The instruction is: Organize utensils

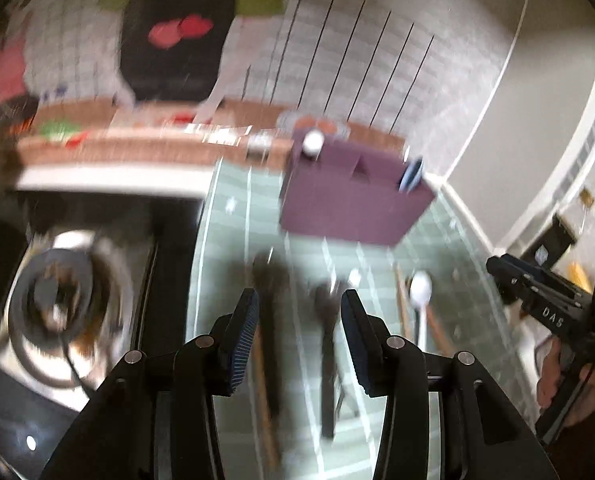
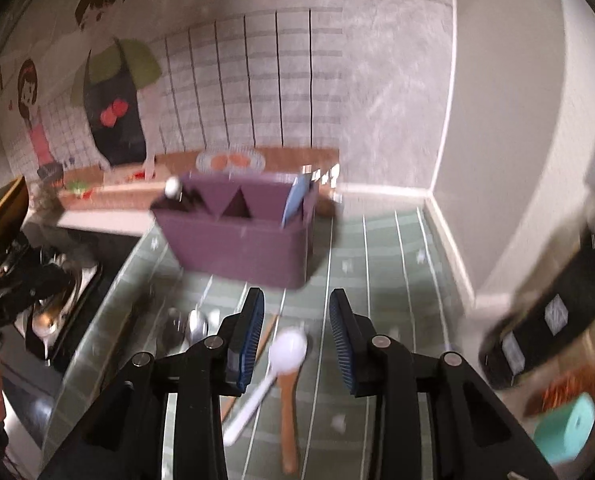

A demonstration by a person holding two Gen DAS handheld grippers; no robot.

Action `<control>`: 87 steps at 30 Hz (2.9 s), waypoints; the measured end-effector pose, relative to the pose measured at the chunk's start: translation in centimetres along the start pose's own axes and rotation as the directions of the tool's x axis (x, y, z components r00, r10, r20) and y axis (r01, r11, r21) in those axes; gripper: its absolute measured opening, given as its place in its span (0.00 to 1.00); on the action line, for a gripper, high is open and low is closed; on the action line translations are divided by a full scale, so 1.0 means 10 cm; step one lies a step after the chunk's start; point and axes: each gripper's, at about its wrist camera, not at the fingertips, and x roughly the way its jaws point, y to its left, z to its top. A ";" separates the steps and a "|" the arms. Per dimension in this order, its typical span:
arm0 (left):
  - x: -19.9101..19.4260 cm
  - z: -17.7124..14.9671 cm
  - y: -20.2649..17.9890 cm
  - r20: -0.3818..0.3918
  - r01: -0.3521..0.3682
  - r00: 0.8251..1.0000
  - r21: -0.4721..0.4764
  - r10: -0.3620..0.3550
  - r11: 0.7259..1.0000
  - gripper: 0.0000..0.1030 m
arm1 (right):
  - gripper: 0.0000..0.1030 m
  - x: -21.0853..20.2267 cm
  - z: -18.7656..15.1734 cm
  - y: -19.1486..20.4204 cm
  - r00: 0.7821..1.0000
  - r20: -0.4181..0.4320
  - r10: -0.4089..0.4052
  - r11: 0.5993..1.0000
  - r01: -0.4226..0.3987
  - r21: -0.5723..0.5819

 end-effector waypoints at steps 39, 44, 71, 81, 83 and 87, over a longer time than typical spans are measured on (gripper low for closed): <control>-0.29 -1.26 0.17 -0.062 -0.091 0.994 -0.026 0.089 0.996 0.43 | 0.09 0.29 -1.18 0.82 0.982 -0.184 0.034 0.999 -0.026 0.046; -0.22 -1.25 0.12 -0.071 -0.065 0.995 -0.011 0.064 0.998 0.43 | 0.06 0.19 -1.20 0.71 0.983 -0.179 0.052 0.998 -0.042 0.055; 0.20 -1.11 -0.05 -0.101 -0.161 0.981 0.026 0.163 0.987 0.06 | 0.06 -0.12 -1.26 0.29 0.978 -0.175 0.109 0.988 -0.088 0.126; -0.24 -0.90 0.01 0.021 -0.180 0.984 0.037 0.180 0.983 0.05 | 0.06 -0.18 -1.17 0.26 0.985 -0.144 0.094 0.991 -0.079 0.103; -0.30 -0.88 0.02 0.030 -0.179 0.984 0.042 0.178 0.983 0.05 | 0.06 -0.19 -1.15 0.26 0.987 -0.137 0.087 0.993 -0.075 0.090; -0.46 -0.83 -0.04 0.075 -0.180 0.982 0.064 0.175 0.982 0.05 | 0.06 -0.24 -1.13 0.26 0.987 -0.135 0.090 0.994 -0.079 0.081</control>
